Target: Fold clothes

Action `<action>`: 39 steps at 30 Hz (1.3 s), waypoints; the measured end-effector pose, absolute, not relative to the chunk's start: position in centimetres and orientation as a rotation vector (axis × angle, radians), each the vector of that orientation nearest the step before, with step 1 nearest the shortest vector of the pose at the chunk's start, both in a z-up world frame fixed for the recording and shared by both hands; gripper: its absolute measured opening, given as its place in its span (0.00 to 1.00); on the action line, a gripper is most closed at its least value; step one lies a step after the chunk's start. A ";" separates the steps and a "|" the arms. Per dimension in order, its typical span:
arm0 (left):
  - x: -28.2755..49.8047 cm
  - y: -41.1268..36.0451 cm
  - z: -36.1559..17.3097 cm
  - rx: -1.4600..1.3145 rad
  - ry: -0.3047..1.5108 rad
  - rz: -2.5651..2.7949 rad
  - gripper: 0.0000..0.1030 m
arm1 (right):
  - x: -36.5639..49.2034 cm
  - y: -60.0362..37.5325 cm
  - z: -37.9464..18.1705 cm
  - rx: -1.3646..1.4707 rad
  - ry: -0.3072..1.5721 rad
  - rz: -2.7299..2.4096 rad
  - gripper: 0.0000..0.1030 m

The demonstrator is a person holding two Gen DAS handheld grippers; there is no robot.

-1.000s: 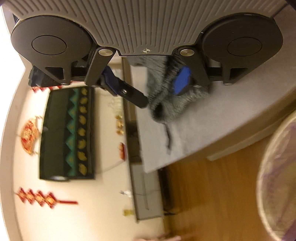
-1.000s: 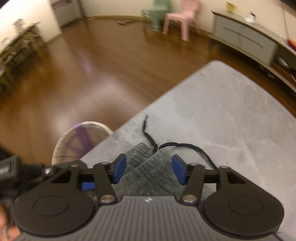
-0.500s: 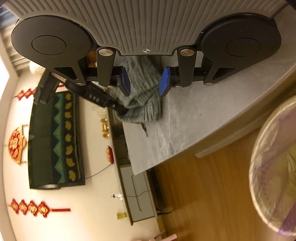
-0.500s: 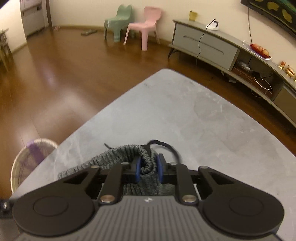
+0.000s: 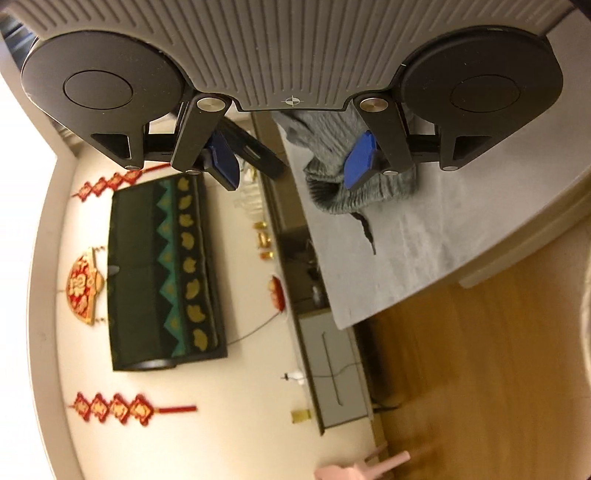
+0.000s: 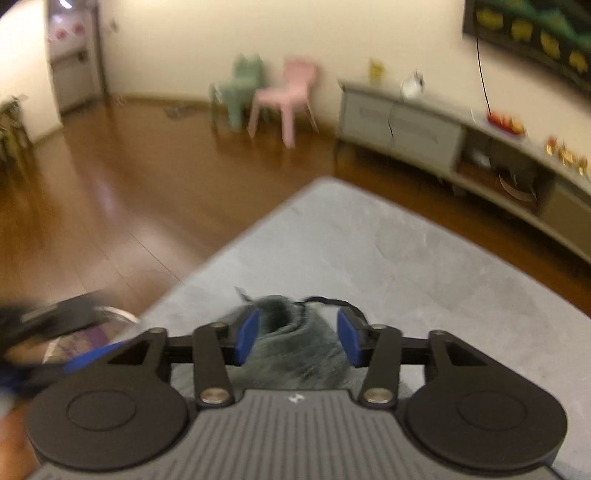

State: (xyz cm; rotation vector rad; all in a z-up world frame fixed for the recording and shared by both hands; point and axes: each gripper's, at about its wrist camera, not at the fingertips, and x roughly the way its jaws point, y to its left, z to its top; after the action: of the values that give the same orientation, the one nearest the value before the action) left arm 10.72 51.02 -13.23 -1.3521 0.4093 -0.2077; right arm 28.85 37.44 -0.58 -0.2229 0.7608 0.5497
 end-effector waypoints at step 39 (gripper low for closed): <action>13.1 50.3 -13.7 -1.329 0.533 -0.171 0.49 | 35.0 21.1 2.6 0.595 0.538 0.413 0.05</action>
State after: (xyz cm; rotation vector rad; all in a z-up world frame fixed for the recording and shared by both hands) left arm 13.09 50.27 -13.68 -1.3287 0.5334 -0.1715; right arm 34.98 21.10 2.64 0.5947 0.5378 0.4126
